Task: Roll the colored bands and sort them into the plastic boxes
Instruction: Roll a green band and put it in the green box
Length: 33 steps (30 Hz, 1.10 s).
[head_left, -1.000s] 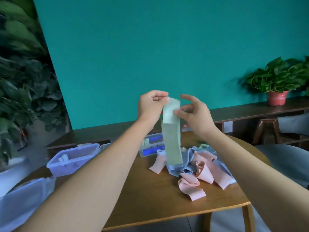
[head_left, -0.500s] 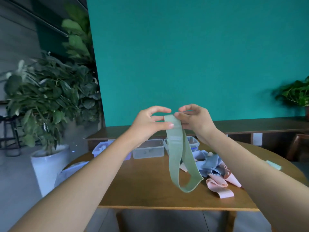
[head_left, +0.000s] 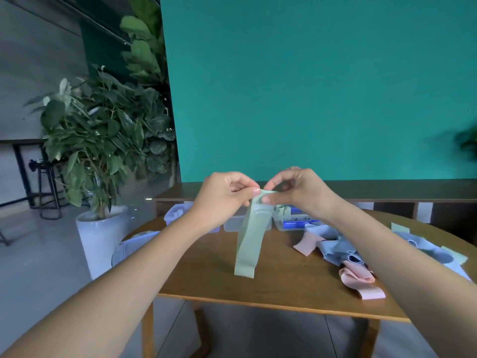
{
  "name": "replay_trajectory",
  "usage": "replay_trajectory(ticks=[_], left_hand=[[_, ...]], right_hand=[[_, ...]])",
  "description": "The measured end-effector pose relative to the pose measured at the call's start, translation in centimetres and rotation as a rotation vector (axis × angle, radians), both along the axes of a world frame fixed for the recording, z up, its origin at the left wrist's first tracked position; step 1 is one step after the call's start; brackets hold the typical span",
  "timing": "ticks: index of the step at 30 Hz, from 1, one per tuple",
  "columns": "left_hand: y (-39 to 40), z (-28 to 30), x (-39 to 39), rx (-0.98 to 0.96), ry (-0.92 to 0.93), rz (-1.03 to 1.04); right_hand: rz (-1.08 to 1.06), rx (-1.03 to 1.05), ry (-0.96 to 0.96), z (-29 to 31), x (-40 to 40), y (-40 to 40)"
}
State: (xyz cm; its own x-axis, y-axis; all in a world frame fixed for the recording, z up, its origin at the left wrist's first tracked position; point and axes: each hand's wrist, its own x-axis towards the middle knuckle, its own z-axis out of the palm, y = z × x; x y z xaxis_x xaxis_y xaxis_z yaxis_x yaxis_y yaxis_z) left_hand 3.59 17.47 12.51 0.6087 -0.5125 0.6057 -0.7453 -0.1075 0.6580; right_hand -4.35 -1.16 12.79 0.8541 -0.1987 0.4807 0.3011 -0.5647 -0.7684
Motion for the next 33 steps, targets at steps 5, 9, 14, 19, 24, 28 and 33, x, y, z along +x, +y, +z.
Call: replay_trajectory(ticks=[5, 9, 14, 19, 24, 28, 33], left_hand=[[0.7, 0.0, 0.7, 0.073, -0.045, -0.028], [0.0, -0.7, 3.1, 0.018, 0.015, -0.032], [-2.4, -4.3, 7.9, 0.040, 0.067, -0.008], [-5.6, -11.9, 13.4, 0.170, 0.128, 0.107], [-8.5, -17.8, 17.3, 0.171, 0.240, 0.163], [-9.6, -19.5, 19.7, 0.134, 0.341, 0.140], [-10.1, -21.2, 22.5, 0.110, 0.436, 0.134]], right_hand=[[0.236, 0.126, 0.153, 0.5, 0.5, -0.2], [0.249, 0.286, 0.153, -0.4, 3.0, -1.3], [0.179, 0.360, 0.168, -4.3, 7.9, -3.4], [0.087, 0.414, 0.240, -12.2, 13.3, -5.9], [0.009, 0.470, 0.219, -19.1, 17.9, -7.5], [-0.012, 0.505, 0.194, -21.0, 20.3, -8.5], [-0.008, 0.479, 0.217, -21.9, 22.3, -9.3]])
